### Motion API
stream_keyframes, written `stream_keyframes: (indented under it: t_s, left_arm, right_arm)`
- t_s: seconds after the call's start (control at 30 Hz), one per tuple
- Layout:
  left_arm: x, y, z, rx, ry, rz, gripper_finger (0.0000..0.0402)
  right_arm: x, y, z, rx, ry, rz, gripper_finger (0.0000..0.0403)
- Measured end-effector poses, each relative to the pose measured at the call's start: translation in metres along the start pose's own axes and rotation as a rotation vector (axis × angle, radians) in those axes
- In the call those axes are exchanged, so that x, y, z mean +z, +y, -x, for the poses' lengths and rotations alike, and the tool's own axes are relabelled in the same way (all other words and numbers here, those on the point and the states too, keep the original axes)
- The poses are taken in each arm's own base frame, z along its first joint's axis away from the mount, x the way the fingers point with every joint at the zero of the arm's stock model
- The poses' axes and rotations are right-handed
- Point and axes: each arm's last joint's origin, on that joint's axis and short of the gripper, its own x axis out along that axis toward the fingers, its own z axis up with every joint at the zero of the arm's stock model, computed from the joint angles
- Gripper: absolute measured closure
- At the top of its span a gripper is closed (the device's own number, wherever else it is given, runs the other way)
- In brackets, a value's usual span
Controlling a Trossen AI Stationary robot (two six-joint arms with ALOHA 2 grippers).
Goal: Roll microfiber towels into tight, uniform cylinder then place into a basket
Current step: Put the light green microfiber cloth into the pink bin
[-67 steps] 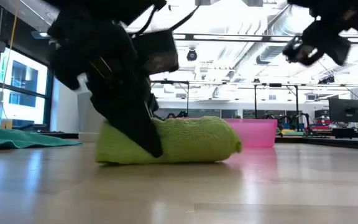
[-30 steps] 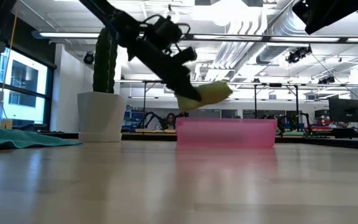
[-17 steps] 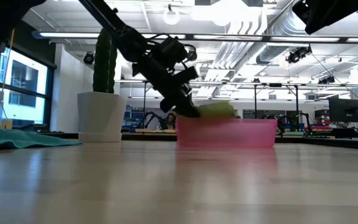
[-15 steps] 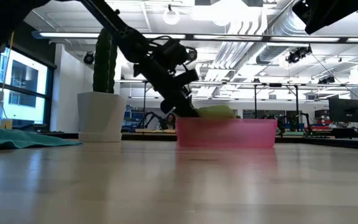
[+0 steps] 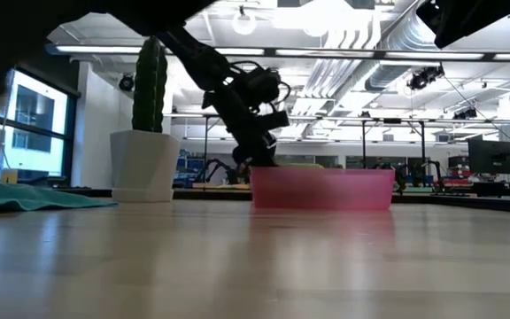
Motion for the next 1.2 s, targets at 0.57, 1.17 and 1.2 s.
stream_keyframes:
  t_s: [0.57,1.17,1.2]
  left_arm:
    - [0.001,0.012,-0.001,0.024,-0.001,0.028,0.0305]
    - [0.021,0.005,0.006,0.151,0.121,-0.005,0.0179]
    - [0.022,0.004,0.007,0.147,0.128,-0.004,0.0177]
  right_arm:
    - [0.0,0.0,0.0,0.0,0.001,0.0,0.0269]
    - [0.0,0.0,0.0,0.0,0.0,0.0,0.0269]
    - [0.0,0.0,0.0,0.0,0.001,0.0,0.0269]
